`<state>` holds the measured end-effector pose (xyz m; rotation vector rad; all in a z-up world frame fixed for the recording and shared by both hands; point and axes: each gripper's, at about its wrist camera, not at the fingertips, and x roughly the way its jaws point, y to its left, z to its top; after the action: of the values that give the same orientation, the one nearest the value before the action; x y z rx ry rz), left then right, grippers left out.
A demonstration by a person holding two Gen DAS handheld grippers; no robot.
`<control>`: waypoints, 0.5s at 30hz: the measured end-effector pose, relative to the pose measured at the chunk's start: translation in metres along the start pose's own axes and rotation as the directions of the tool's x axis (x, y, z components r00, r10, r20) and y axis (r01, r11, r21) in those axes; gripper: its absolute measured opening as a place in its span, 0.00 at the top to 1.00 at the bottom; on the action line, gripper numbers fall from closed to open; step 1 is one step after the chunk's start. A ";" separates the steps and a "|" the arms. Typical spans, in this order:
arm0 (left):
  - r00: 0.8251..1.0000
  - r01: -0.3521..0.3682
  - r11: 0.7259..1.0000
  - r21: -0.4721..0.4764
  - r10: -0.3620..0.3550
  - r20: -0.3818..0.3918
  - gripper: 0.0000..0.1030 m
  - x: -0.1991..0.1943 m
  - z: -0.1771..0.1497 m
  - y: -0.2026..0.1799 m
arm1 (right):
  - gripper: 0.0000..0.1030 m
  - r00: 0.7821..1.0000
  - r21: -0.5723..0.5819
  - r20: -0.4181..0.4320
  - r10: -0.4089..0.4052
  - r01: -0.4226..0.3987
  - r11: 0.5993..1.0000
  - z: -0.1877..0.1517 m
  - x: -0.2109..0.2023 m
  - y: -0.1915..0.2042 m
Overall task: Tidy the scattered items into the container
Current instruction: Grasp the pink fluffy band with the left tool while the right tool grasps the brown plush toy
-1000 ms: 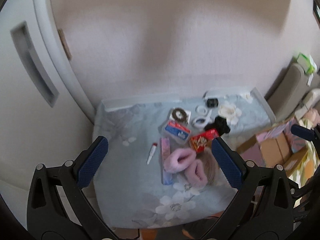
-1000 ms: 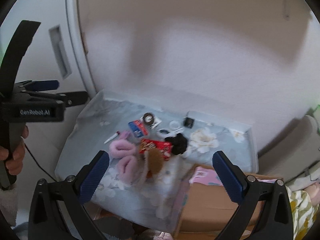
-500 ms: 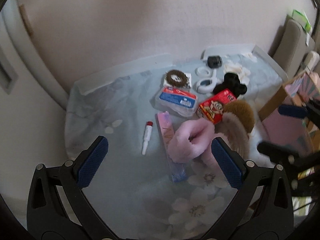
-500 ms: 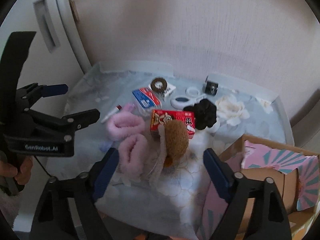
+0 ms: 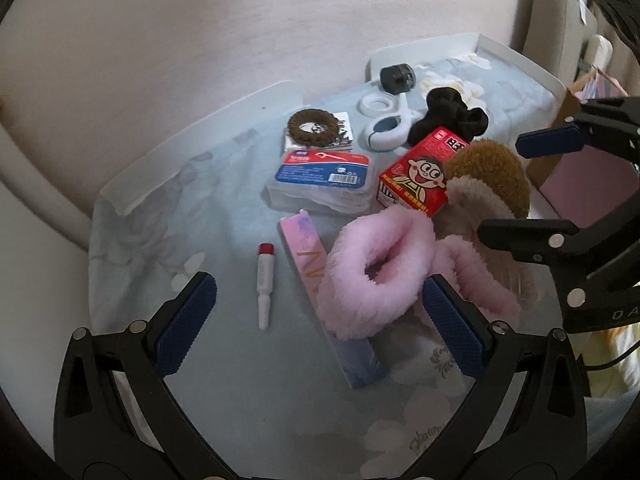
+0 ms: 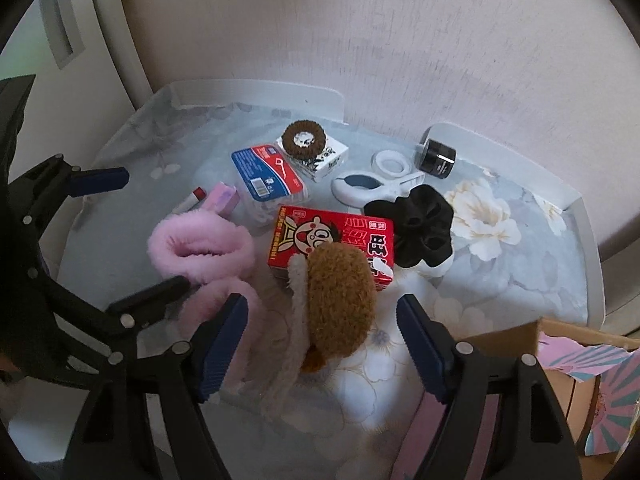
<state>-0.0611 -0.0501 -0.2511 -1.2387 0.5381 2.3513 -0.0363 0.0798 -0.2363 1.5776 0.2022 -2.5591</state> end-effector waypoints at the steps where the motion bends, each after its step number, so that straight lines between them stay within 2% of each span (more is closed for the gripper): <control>1: 1.000 0.000 1.000 0.006 0.000 0.004 0.04 0.001 0.000 -0.001 | 0.29 1.000 0.001 -0.005 -0.001 0.001 1.000 0.001 0.002 0.000; 6: 1.000 0.013 0.999 0.036 -0.014 0.024 0.16 0.006 0.002 -0.007 | 0.30 1.000 0.018 -0.018 0.012 -0.011 1.000 0.002 0.008 -0.002; 11: 0.998 0.041 0.997 0.069 -0.043 0.034 0.28 0.010 0.003 -0.013 | 0.40 0.999 0.025 -0.035 0.032 -0.031 0.999 0.003 0.013 -0.003; 13: 0.998 0.050 0.996 0.069 -0.053 0.038 0.35 0.009 0.003 -0.013 | 0.44 0.998 0.025 -0.045 0.035 -0.034 0.999 0.003 0.016 -0.002; 15: 0.997 0.060 0.995 0.075 -0.063 0.036 0.46 0.010 0.003 -0.015 | 0.46 0.998 0.022 -0.047 0.037 -0.036 0.999 0.003 0.016 0.000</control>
<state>-0.0604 -0.0341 -0.2595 -1.1586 0.5613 2.2781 -0.0461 0.0791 -0.2498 1.6347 0.1497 -2.5065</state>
